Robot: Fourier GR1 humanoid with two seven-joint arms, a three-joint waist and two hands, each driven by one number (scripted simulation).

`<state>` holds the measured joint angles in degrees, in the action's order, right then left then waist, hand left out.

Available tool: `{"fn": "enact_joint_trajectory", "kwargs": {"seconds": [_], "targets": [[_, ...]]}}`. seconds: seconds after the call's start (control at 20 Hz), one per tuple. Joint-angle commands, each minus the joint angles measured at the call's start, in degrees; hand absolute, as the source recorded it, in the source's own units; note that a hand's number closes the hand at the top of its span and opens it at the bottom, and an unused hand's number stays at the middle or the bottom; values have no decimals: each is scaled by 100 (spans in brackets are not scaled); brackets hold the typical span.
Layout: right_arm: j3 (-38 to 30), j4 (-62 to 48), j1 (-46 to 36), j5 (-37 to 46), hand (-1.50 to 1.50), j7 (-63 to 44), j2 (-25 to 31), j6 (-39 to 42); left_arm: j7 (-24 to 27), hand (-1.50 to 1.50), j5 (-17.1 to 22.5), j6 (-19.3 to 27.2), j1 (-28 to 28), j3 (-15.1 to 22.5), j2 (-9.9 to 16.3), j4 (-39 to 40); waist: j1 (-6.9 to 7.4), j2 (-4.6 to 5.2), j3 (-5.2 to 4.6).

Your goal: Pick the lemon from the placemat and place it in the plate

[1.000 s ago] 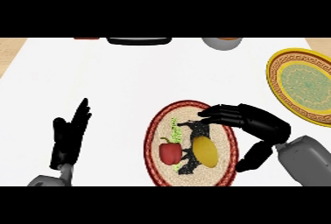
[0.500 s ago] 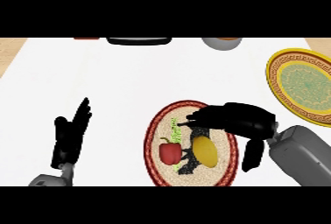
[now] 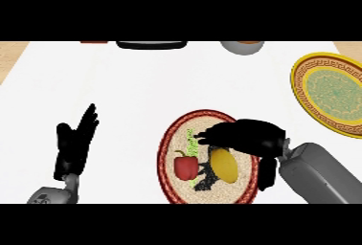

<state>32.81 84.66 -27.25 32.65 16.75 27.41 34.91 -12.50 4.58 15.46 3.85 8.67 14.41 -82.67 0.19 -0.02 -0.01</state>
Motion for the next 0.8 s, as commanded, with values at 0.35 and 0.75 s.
{"fn": "enact_joint_trajectory", "kwargs": {"seconds": [0.35,0.75], "targets": [[-254,-522,141,1172,-150,431,-737,177,150,0,-339,-198,-3,-271,-243,134,-1,4,1],[-324,-615,462,1719,-150,531,-1133,196,-43,0,-363,-395,-48,-438,-382,-42,-5,2,1]]}}
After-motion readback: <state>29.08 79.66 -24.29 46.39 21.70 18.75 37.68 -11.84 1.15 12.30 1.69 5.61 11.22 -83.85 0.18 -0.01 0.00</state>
